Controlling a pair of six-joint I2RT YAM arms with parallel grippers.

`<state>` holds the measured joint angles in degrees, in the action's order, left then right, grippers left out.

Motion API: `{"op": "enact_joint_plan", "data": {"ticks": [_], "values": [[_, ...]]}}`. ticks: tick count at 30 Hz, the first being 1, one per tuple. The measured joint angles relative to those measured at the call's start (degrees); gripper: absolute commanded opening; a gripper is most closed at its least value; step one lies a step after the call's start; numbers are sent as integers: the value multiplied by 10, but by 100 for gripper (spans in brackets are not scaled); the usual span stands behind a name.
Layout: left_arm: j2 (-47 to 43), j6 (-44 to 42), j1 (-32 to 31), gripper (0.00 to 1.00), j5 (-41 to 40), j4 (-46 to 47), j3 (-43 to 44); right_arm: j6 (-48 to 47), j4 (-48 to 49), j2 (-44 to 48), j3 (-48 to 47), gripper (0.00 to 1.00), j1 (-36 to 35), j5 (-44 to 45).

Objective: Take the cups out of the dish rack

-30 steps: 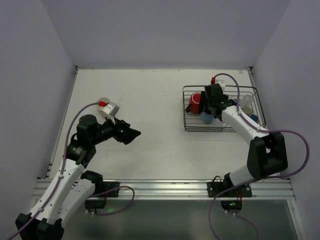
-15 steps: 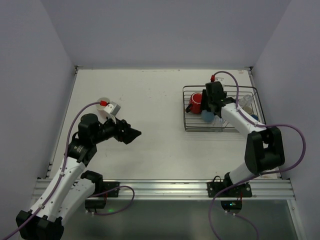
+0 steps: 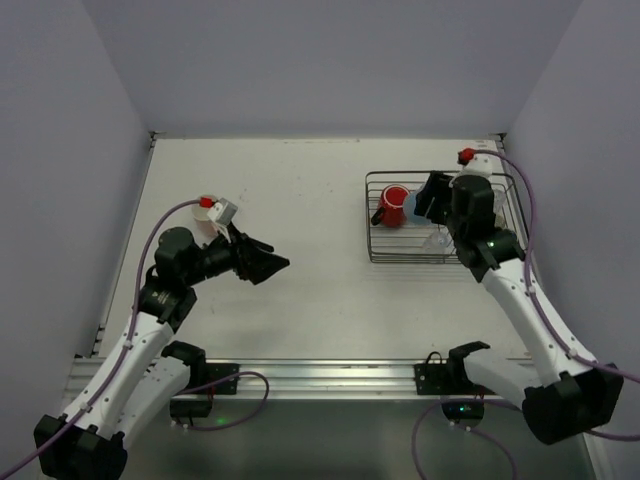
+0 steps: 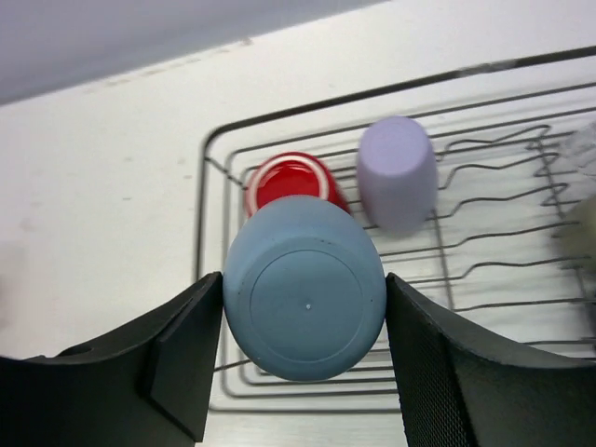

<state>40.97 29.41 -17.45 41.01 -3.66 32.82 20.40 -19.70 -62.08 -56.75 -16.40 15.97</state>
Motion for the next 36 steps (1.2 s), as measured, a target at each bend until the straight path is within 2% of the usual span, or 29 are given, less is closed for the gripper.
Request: {"op": "enact_joint_plan", "data": {"ticks": [3, 6, 9, 12, 16, 24, 30, 32, 33, 34, 35, 36], "values": [[1, 55, -7, 79, 12, 67, -10, 27, 27, 79, 32, 25, -12, -50], [13, 113, -21, 75, 19, 142, -21, 80, 85, 152, 90, 25, -26, -146], [37, 159, -37, 72, 18, 203, -27, 141, 155, 187, 146, 25, -39, -241], [67, 191, -62, 71, 7, 247, -28, 202, 233, 184, 180, 26, -60, -325], [115, 212, -116, 70, -12, 296, -27, 253, 310, 150, 199, 26, -104, -386], [167, 228, -164, 63, -39, 346, -27, 315, 426, 105, 221, 25, -131, -445], [179, 242, -169, 46, -49, 393, -27, 341, 468, 73, 246, 25, -143, -458], [182, 246, -169, 31, -56, 399, -27, 350, 481, 65, 251, 25, -144, -460], [184, 250, -168, 17, -57, 401, -27, 353, 488, 63, 252, 25, -144, -460], [186, 257, -168, 9, -57, 406, -27, 354, 494, 61, 253, 26, -144, -461], [187, 262, -168, 2, -54, 417, -27, 360, 503, 57, 254, 35, -143, -463], [186, 266, -168, 0, -52, 427, -27, 366, 513, 54, 255, 46, -142, -464]]}}
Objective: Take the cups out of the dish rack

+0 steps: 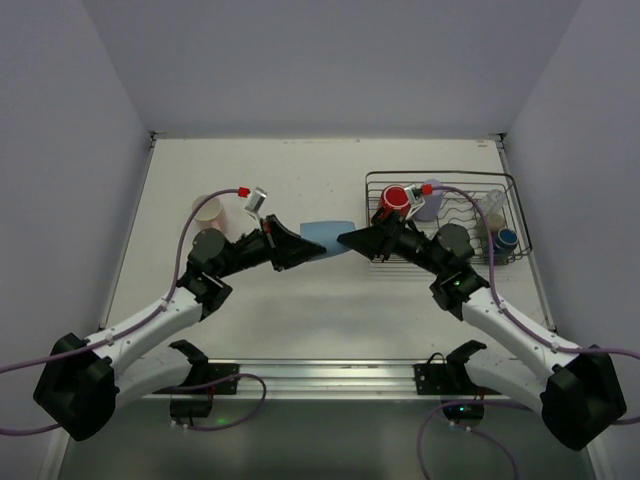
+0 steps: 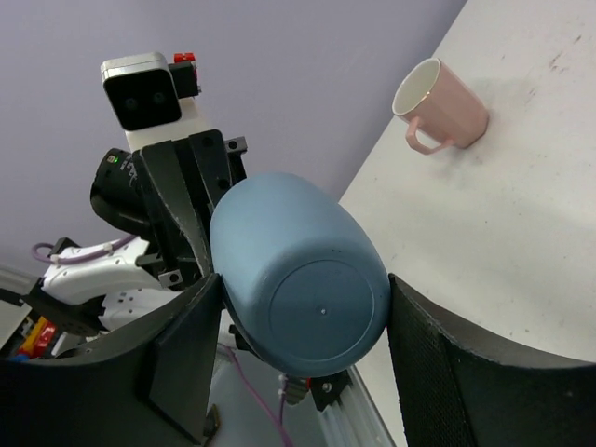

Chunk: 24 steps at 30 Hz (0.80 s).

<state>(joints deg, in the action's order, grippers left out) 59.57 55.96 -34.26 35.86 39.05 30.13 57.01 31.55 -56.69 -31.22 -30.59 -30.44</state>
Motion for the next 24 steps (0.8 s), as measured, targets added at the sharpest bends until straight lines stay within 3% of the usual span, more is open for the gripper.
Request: {"op": "enact_joint_plan", "data": {"ticks": [2, 3, 5, 14, 20, 24], "values": [[-5, 2, 0, 0, 4, 11, 2, 9, 15, -4, 1, 69, 1, -2], [-7, 0, 0, 0, 4, 6, 4, 11, 20, -5, 2, 88, 1, -2], [-10, -25, -3, 0, -13, -30, 20, 5, 16, -5, 3, 99, 0, 9], [40, -217, -6, 0, -231, -415, 243, -59, -120, 51, 4, 99, -7, 82], [161, -329, 1, 0, -393, -617, 380, -117, -214, 99, 2, 99, -7, 139], [262, -378, 18, 0, -451, -708, 440, -149, -278, 100, -7, 99, -7, 166]]}}
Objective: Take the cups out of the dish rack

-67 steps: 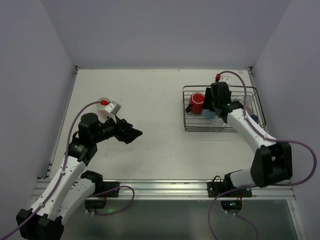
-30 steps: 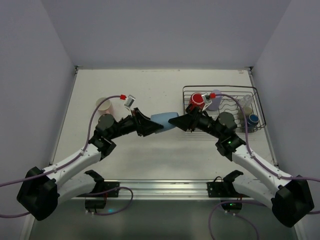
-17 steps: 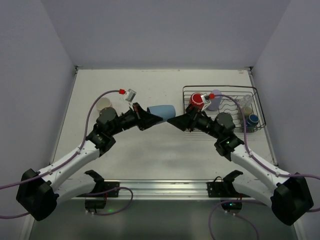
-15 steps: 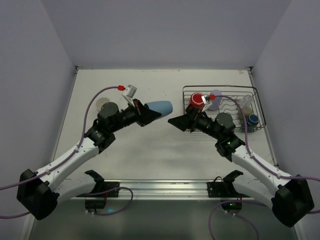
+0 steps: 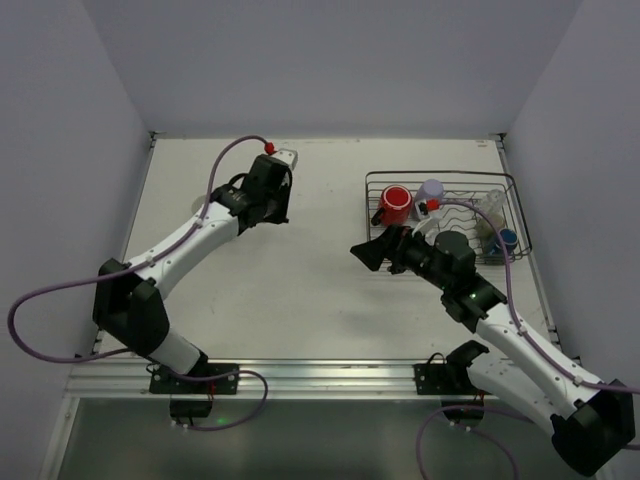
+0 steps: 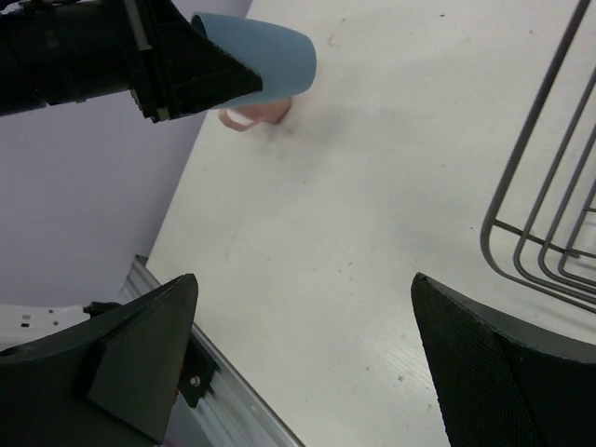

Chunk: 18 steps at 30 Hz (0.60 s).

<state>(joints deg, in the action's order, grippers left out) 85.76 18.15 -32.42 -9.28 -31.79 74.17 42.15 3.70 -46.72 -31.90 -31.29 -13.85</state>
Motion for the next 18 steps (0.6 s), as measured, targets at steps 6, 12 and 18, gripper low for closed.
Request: {"op": "enact_joint_plan", "data": {"ticks": [6, 12, 18], "values": [[104, -45, 48, 0, -15, -88, 64, -26, -41, 10, 0, 99, 0, 11], [155, -68, 84, 0, -16, -110, 93, -39, -49, 17, 0, 99, 0, 14], [213, -74, 99, 3, 6, -121, 117, -47, -56, 18, 0, 99, 0, 14]]}}
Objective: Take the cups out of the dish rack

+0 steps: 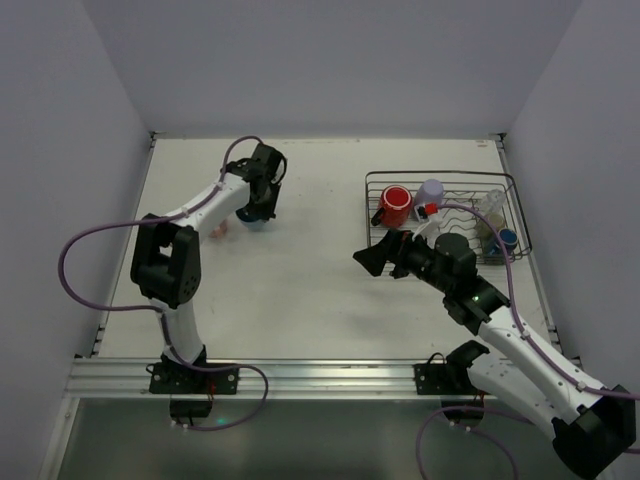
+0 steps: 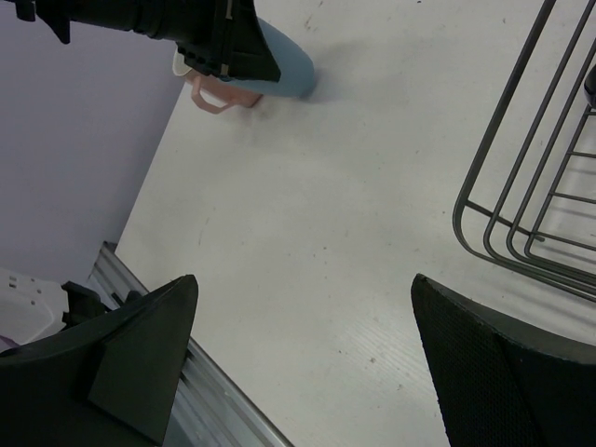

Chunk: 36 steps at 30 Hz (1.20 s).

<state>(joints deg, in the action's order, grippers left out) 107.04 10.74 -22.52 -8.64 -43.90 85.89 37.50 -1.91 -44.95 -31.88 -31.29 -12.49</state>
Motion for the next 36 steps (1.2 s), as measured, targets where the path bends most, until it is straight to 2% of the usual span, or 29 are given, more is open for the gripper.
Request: {"op": "enact_joint_plan", "data": {"ticks": [3, 4, 12, 13, 15, 16, 17, 18, 21, 22, 24, 29, 33, 36], "values": [[28, -1, 3, 11, 10, -8, 21, 0, 0, 0, 0, 99, 0, 0], [34, -2, 3, 17, 12, -10, 28, 0, 0, -1, 0, 99, 0, 0], [43, -9, 4, 35, 1, -19, 52, -3, -3, -16, 0, 99, 0, 1], [43, -9, 4, 41, -1, -21, 52, -5, -6, -20, 0, 99, 0, 1], [43, -9, 4, 49, -7, -23, 53, -7, -16, -24, -3, 98, 0, 8], [43, -9, 4, 57, -8, -24, 53, -7, -22, -25, -5, 97, 0, 12], [43, -9, 4, 60, -10, -25, 53, -9, -29, -25, -10, 92, 0, 18], [41, -9, 4, 62, -10, -25, 53, -12, -37, -25, -17, 82, 0, 26], [26, -9, 4, 70, -8, -25, 53, -25, -63, -28, -48, 75, 0, 42], [12, -8, 4, 74, -7, -24, 53, -33, -77, -34, -69, 70, 2, 48], [-14, -7, 2, 77, -5, -23, 53, -44, -90, -49, -103, 68, 5, 62], [-120, 0, -5, 78, 22, 2, 48, -65, -115, -77, -144, 54, 45, 101], [-276, 12, -24, 79, 93, 89, -53, -74, -138, -104, -156, 53, 112, 140], [-412, 29, -51, 80, 152, 166, -167, -80, -151, -133, -172, 62, 150, 182]]}}
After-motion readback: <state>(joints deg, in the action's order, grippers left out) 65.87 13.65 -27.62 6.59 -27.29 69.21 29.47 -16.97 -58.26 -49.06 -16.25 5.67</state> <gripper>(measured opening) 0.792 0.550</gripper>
